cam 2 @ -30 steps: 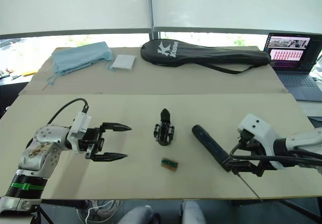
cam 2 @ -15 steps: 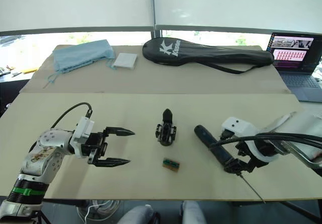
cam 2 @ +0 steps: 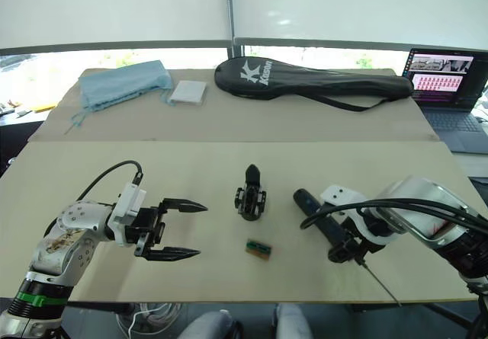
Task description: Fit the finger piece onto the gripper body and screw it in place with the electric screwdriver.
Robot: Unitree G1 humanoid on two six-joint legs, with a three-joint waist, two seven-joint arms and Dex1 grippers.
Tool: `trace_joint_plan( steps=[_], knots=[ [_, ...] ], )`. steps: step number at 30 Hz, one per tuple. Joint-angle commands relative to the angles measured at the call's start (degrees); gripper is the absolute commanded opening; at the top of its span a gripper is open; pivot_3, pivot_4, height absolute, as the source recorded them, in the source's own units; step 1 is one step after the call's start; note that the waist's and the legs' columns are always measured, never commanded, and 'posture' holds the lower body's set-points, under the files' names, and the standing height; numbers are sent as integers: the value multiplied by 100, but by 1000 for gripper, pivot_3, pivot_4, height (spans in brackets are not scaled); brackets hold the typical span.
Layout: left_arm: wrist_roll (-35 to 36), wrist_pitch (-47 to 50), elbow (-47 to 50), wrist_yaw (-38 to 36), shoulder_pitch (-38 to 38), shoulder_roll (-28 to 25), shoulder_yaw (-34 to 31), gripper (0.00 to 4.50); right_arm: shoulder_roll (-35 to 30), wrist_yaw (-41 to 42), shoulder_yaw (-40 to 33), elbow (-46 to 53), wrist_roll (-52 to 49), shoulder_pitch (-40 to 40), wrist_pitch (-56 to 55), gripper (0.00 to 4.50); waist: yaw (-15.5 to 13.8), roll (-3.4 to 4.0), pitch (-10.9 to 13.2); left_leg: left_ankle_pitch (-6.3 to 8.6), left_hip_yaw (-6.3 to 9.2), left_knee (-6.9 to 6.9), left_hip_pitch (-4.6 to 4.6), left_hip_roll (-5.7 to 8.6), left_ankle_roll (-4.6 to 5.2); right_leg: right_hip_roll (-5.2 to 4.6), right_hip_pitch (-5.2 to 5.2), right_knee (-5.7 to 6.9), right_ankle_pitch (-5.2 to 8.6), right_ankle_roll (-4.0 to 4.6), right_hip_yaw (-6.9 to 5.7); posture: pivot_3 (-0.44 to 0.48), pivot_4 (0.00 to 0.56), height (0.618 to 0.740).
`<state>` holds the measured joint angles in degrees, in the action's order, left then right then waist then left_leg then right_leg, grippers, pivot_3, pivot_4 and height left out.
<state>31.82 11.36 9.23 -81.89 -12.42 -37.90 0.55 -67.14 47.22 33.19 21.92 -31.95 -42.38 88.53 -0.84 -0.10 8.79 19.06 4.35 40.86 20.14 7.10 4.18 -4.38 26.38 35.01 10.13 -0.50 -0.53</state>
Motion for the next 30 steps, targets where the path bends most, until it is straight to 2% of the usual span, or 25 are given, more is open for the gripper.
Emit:
trace_joint_plan(
  steps=[1,7,9,15,20,22,25,27,29,30],
  knots=[
    [109,1,129,-13,-38,-5,9,4500,-48,-5,321,-48,346,-146,-257,4417,7,-1,-1,0,0,1,0,0,0,0,-1,-1,-1,-1,-1,0,150,740],
    [91,-9,87,-1,-52,-33,-18,4500,77,13,466,-208,545,-147,-339,4417,14,-21,-12,0,0,5,-5,0,0,1,-7,-1,-4,-1,-2,0,150,740],
    [88,-9,89,8,-39,-41,-29,4500,69,60,477,-235,567,-134,-354,3913,13,-23,-13,0,0,6,-7,0,0,1,-10,-2,-7,-2,-2,0,150,740],
    [72,-21,63,2,-31,-64,-43,4500,-169,340,456,-231,623,-82,-418,1932,6,-23,-13,0,1,5,-7,1,0,1,-8,-2,-9,-3,-3,0,150,740],
    [52,-50,9,-52,-39,-103,-46,4500,-555,719,-10,-136,462,-18,-546,1921,-26,-14,-8,0,1,4,-1,2,0,0,-2,-3,-10,-3,-5,0,150,740],
    [47,-60,-30,-80,-48,-127,-57,4500,-723,844,-527,-95,281,143,-617,1921,-32,-11,-6,0,1,5,4,3,0,0,2,-3,-10,-3,-5,0,150,740],
    [15,-81,-127,-67,-43,-176,-100,4500,-880,947,-1990,-6,-151,640,-735,1921,-26,-1,-2,0,0,5,7,3,0,0,7,-3,-10,-3,-3,0,150,740],
    [-50,-130,-179,-66,-27,-218,-96,4500,-721,954,-3092,94,-417,1039,-808,1921,-21,2,-1,0,0,3,8,2,0,1,8,-2,-10,-2,-1,0,150,740],
    [-130,-226,-237,-111,-11,-272,-64,4500,-556,1012,-3889,188,-720,1315,-663,1921,-12,5,-3,0,0,1,7,0,0,3,8,-1,-11,0,0,0,150,740],
    [-242,-326,-333,-183,4,-334,-9,4500,-423,1240,-4682,271,-891,1625,-800,1921,-17,5,-2,-1,1,-1,6,-1,0,4,8,0,-11,0,0,0,150,740]
  ],
)
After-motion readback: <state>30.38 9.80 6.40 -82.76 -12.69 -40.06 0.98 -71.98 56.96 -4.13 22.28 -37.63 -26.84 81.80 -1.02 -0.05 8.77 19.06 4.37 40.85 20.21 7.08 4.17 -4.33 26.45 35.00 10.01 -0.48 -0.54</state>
